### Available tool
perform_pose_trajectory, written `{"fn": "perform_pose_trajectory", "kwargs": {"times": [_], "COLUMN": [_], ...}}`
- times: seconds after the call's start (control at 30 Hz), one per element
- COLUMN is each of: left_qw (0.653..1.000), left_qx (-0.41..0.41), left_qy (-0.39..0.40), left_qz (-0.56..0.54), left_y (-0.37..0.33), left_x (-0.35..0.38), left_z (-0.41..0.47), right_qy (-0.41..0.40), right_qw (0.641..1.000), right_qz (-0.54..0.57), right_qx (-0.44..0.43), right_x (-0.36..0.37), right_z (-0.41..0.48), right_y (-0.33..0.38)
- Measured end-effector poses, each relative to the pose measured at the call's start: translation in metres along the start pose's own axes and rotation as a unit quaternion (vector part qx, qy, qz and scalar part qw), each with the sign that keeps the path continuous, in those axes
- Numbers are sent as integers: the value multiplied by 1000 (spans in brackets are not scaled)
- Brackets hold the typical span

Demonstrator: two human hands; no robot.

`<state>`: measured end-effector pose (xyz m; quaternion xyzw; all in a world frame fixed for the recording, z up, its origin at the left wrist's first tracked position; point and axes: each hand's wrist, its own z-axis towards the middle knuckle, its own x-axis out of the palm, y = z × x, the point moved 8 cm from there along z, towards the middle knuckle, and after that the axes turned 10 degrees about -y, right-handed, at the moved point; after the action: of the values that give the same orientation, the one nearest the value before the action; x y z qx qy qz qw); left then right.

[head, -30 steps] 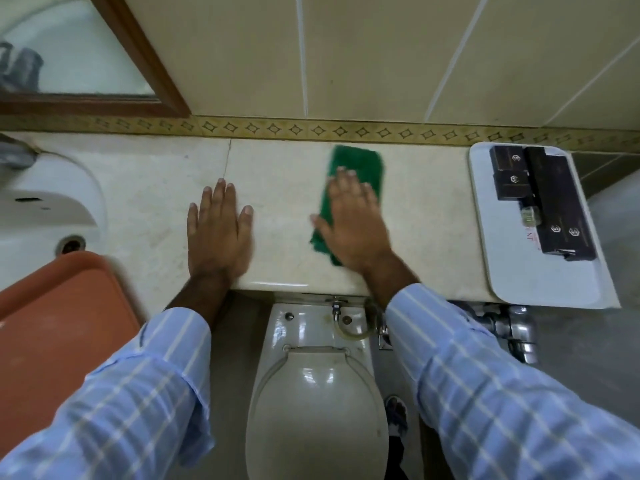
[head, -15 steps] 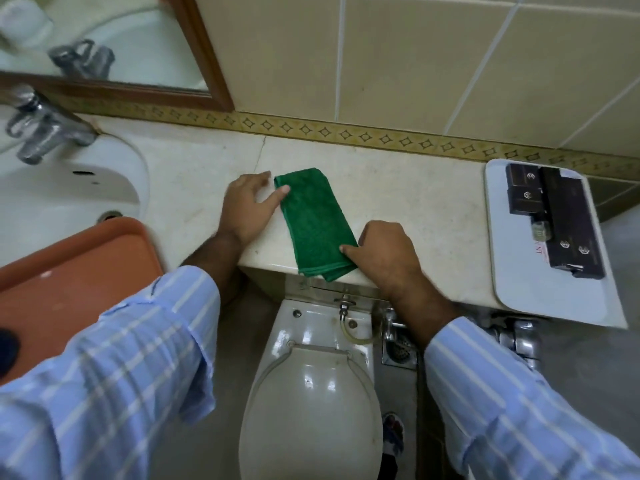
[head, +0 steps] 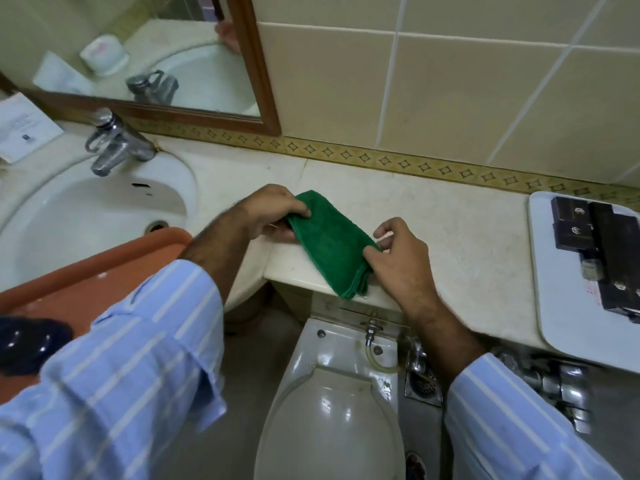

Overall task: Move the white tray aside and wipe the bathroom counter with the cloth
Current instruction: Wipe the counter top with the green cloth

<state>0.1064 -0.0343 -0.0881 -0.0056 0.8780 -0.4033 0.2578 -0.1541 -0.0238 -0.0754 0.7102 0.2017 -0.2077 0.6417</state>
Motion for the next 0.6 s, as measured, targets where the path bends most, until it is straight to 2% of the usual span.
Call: {"fn": "perform_pose_trajectory", "kwargs": {"times": [0.07, 0.17, 0.3, 0.37, 0.4, 0.47, 0.5, 0.6], "left_qw": [999, 987, 965, 964, 958, 916, 897, 875], "left_qx": [3, 25, 64, 66, 63, 69, 87, 123], "left_qy": [-24, -101, -207, -252, -274, -288, -288, -297], "left_qz": [-42, -125, -150, -53, 53, 270, 325, 361], "left_y": [3, 1, 2, 10, 14, 19, 20, 23], "left_x": [-35, -90, -139, -150, -154, -153, -148, -131], "left_z": [7, 27, 58, 72, 76, 78, 76, 68], "right_qy": [4, 17, 26, 52, 72, 98, 99, 106], "right_qw": [999, 994, 991, 984, 972, 928, 906, 873], "right_qz": [8, 5, -17, -84, -141, -266, -310, -352], "right_qx": [-43, -111, -132, -148, -174, -242, -272, -320], "right_x": [16, 56, 108, 134, 146, 165, 171, 179], "right_z": [9, 28, 57, 65, 64, 55, 49, 39], "right_y": [27, 71, 109, 110, 108, 101, 97, 91]}}
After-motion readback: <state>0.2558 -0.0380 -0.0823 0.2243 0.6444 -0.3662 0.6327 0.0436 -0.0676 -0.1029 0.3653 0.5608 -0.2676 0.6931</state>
